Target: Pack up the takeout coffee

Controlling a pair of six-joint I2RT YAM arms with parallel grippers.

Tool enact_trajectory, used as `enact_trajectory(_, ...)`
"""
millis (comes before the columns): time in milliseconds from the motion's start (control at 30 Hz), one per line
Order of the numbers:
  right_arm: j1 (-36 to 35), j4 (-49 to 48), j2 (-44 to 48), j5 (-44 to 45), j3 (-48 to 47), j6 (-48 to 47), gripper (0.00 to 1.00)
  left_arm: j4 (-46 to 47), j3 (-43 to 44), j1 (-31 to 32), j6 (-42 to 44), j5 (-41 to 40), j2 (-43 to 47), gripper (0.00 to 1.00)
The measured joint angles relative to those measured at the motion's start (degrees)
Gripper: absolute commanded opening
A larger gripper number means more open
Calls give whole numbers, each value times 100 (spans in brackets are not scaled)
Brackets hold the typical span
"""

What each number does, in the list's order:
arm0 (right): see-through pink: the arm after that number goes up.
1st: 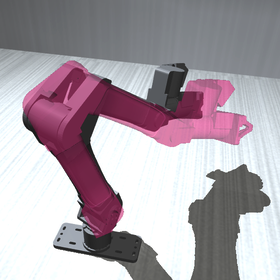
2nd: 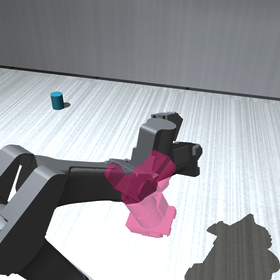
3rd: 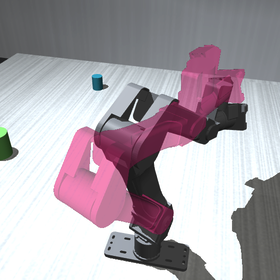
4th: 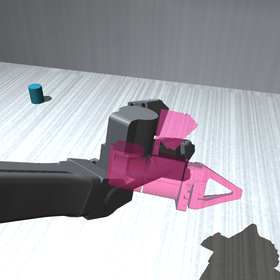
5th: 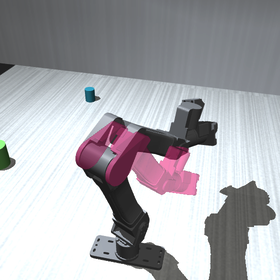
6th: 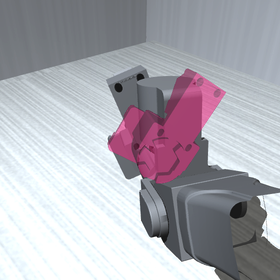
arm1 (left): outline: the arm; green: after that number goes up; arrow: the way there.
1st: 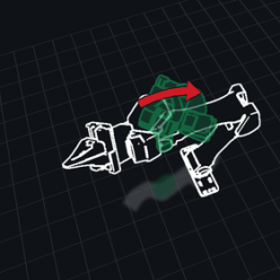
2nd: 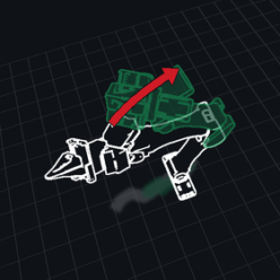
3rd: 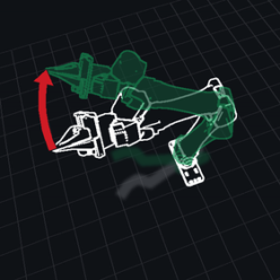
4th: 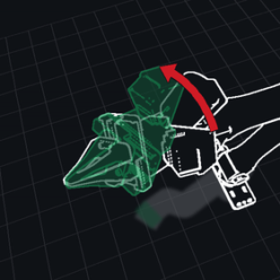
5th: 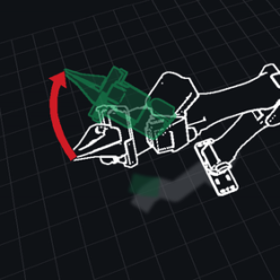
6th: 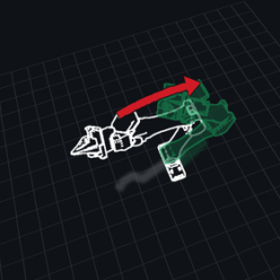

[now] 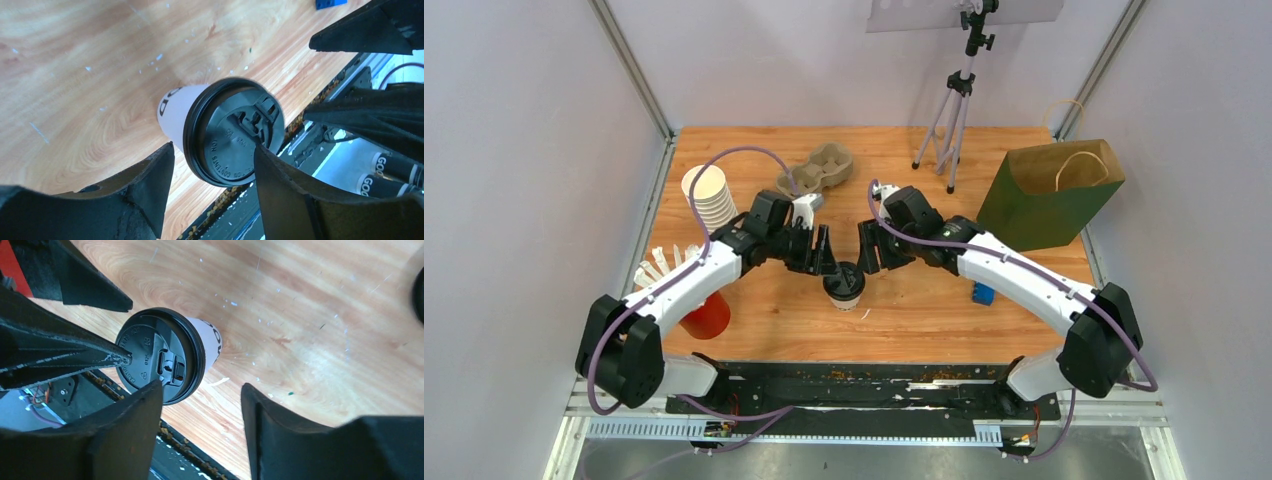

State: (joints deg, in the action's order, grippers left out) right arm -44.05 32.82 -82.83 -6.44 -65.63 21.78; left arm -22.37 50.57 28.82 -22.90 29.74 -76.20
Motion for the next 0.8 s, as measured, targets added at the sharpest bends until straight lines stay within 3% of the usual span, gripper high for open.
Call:
enact_trajectory(133,22,129,181,-2,-227,-236,89,-466,734,0,105,-264,0,73)
enact_trajectory(233,11,118,337,-50,-251,-374,96,-772,1325,0,225,-573,26,78)
enact_trajectory(300,-37,92,354,-61,-260,-437,99,-1038,1692,0,293,-852,142,93)
enact_trajectory(367,-118,70,334,-59,-269,-501,100,-1344,2033,0,385,-1165,319,100)
enact_trajectory(600,-811,-55,-203,339,-671,-883,100,-2468,3366,0,621,-2590,1217,100)
enact_trajectory(800,-1366,-79,-761,953,-1032,-1248,100,-3021,3611,0,678,-3545,2249,100)
